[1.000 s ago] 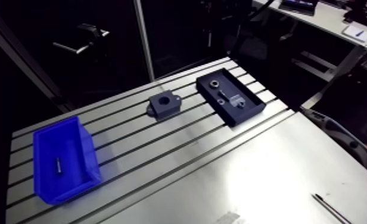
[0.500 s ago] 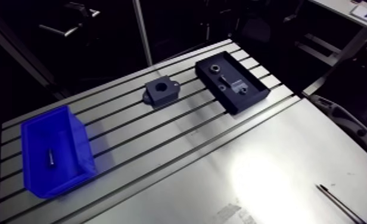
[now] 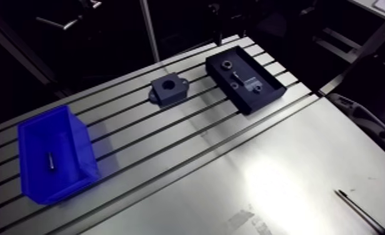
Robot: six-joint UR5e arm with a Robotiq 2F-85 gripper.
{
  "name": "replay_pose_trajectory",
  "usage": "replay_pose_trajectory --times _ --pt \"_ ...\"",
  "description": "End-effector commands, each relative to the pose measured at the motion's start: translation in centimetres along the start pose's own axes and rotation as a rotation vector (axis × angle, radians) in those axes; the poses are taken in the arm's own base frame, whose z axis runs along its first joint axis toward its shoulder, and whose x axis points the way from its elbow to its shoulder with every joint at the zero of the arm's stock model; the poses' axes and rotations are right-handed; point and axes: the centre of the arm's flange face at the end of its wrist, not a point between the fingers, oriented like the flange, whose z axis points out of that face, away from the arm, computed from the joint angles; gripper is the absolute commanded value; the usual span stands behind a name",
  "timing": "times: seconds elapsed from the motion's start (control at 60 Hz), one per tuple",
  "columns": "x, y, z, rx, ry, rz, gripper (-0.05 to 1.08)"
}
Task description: Pick up the bearing and press it into the housing until flush.
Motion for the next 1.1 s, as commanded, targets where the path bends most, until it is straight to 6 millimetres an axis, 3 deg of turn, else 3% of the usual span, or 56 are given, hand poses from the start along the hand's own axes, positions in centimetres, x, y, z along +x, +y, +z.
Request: replay_pose_trajectory --times 0.017,0.467,1.1 --pt "0.0 0.0 1.2 -0.004 0.007 0.001 0.3" --pt "0.1 0.1 3.4 0.0 0.0 0.003 0.4" --pt "-0.5 -0.4 5.5 0.017 -0.035 0.004 0.41"
